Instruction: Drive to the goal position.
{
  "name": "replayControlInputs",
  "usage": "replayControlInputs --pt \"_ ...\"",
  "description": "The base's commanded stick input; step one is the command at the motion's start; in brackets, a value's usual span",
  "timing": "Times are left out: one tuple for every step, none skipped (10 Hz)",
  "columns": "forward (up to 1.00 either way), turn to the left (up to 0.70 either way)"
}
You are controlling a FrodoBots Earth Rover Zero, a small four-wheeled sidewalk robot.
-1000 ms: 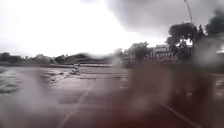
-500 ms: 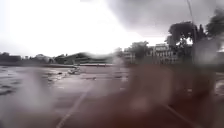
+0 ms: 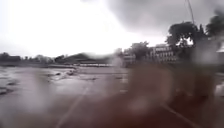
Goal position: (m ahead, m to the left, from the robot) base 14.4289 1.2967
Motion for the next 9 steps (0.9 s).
replayControlInputs --pt "0.45 0.0" --pt "0.45 0.0" --pt "0.45 0.0" --pt "0.45 0.0" --pt "0.45 0.0" --pt "0.45 0.0" --pt "0.45 0.0" --pt "0.45 0.0" --pt "0.45 0.0"
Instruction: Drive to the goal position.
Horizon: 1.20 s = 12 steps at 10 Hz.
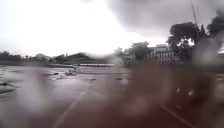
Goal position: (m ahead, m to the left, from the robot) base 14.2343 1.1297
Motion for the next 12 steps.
replayControlInputs --pt "0.45 0.0" --pt "0.45 0.0" --pt "0.45 0.0" --pt "0.45 0.0" --pt "0.45 0.0" --pt "0.45 0.0" --pt "0.45 0.0" --pt "0.45 0.0" --pt "0.45 0.0" --pt "0.45 0.0" --pt "0.45 0.0" --pt "0.45 0.0"
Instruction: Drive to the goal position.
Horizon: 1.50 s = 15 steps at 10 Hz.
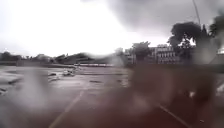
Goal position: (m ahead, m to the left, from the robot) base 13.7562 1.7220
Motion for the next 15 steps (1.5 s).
replayControlInputs --pt "0.45 0.0" --pt "0.45 0.0" --pt "0.45 0.0" --pt "0.45 0.0" --pt "0.45 0.0" --pt "0.45 0.0" --pt "0.45 0.0" --pt "0.45 0.0" --pt "0.45 0.0" --pt "0.45 0.0" --pt "0.45 0.0" --pt "0.45 0.0" --pt "0.45 0.0" --pt "0.45 0.0" --pt "0.45 0.0"
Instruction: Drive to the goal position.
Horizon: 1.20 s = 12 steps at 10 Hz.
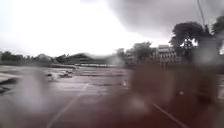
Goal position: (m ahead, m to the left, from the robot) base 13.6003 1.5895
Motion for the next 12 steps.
replayControlInputs --pt "0.45 0.0" --pt "0.45 0.0" --pt "0.45 0.0" --pt "0.45 0.0" --pt "0.45 0.0" --pt "0.45 0.0" --pt "0.45 0.0" --pt "0.45 0.0" --pt "0.45 0.0" --pt "0.45 0.0" --pt "0.45 0.0" --pt "0.45 0.0"
